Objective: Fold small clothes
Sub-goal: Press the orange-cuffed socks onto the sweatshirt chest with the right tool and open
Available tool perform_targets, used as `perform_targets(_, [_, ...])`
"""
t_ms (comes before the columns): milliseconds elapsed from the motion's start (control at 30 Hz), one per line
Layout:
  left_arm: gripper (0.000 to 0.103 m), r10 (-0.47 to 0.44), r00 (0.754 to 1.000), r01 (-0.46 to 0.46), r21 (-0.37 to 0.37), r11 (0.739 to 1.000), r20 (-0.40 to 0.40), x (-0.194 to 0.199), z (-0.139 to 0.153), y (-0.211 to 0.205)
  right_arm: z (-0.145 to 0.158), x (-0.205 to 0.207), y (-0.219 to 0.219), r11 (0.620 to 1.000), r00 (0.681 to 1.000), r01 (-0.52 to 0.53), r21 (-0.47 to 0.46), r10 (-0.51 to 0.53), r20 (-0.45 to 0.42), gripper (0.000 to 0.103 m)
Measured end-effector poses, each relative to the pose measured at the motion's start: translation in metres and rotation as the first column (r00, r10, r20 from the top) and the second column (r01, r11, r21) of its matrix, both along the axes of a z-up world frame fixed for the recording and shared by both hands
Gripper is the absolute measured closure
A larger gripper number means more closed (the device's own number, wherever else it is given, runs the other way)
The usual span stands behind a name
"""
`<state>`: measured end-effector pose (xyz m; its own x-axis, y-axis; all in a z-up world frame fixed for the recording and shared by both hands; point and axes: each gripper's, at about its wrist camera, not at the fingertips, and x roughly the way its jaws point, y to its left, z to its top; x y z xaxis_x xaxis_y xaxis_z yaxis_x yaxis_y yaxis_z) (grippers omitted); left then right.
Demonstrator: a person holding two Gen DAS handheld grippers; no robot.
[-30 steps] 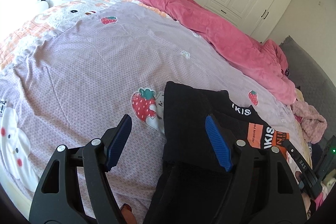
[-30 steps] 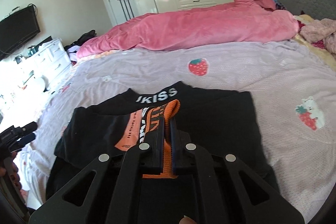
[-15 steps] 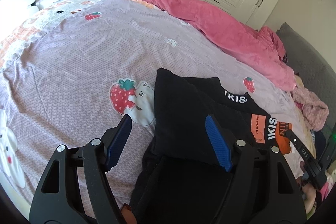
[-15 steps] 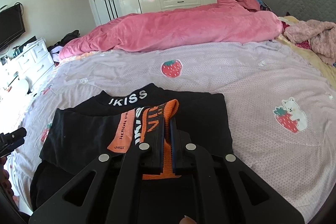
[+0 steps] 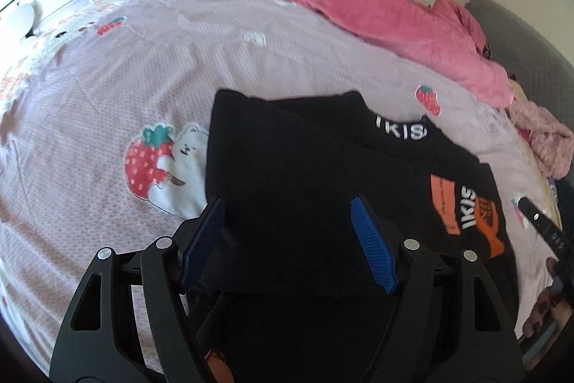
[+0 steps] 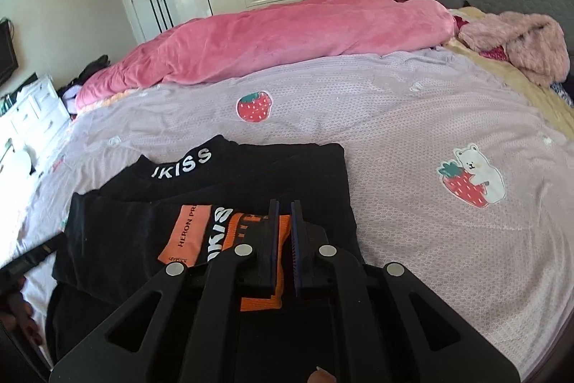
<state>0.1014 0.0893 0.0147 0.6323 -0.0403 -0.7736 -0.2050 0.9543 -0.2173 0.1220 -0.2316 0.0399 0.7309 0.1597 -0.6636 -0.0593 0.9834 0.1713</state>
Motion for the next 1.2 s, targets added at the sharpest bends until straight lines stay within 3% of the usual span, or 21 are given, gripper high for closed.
perform_targets(100, [0.038, -0.024, 0.998, 0.026, 0.037, 0.999, -0.057, 0.004, -0.014, -0.005, 0.001, -0.004, 0.011, 0.998, 0.998, -0.057, 0.001, 0.057, 0.013, 0.093])
perform_targets(200, [0.037, -0.032, 0.996, 0.038, 0.077, 0.996, -0.083, 0.004, -0.020, -0.008, -0.001, -0.008, 0.032, 0.991, 0.991, -0.129, -0.030, 0.130, 0.016, 0.077])
perform_targets(233, [0.037, -0.033, 0.996, 0.040, 0.086, 0.996, -0.085, 0.004, -0.021, -0.008, -0.002, -0.009, 0.039, 0.988, 0.988, -0.151, -0.039, 0.152, 0.015, 0.076])
perform_targets(367, [0.035, -0.031, 0.995, 0.039, 0.082, 0.996, -0.093, 0.002, -0.024, -0.004, -0.008, -0.012, 0.067, 0.968, 0.970, -0.240, -0.069, 0.241, 0.005, 0.073])
perform_targets(500, [0.032, -0.034, 0.995, 0.041, 0.071, 0.997, -0.093, 0.001, -0.027, 0.000, -0.015, -0.011, 0.092, 0.943, 0.947, -0.322, -0.083, 0.321, -0.019, 0.062])
perform_targets(667, [0.031, -0.034, 0.995, 0.040, 0.070, 0.997, -0.091, 0.000, -0.027, 0.001, -0.042, 0.004, 0.099, 0.935, 0.958, -0.275, -0.223, 0.247, -0.147, 0.061])
perform_targets(733, [0.031, -0.038, 0.995, 0.044, 0.069, 0.997, -0.091, 0.000, -0.026, 0.001, -0.049, 0.007, 0.090, 0.938, 0.955, -0.276, -0.211, 0.243, -0.168, 0.064])
perform_targets(800, [0.030, -0.035, 0.995, 0.041, 0.065, 0.997, -0.092, 0.000, -0.026, 0.001, -0.049, 0.005, 0.086, 0.940, 0.957, -0.267, -0.212, 0.233, -0.172, 0.064])
perform_targets(867, [0.030, -0.032, 0.995, 0.038, 0.063, 0.997, -0.092, 0.001, -0.026, 0.002, -0.050, 0.005, 0.085, 0.938, 0.966, -0.235, -0.255, 0.197, -0.165, 0.054])
perform_targets(967, [0.025, -0.017, 0.995, 0.022, 0.053, 0.998, -0.101, 0.000, -0.027, 0.005, -0.050, 0.004, 0.080, 0.948, 0.967, -0.232, -0.219, 0.201, -0.155, 0.053])
perform_targets(1067, [0.025, -0.001, 0.994, -0.001, -0.022, 1.000, -0.106, -0.001, -0.030, 0.013, -0.045, 0.000, 0.079, 0.948, 0.966, -0.239, -0.208, 0.212, -0.146, 0.050])
perform_targets(1200, [0.025, -0.001, 0.996, 0.001, 0.001, 1.000, -0.092, -0.005, -0.022, 0.010, -0.031, -0.009, 0.079, 0.953, 0.968, -0.248, -0.176, 0.235, -0.091, 0.045])
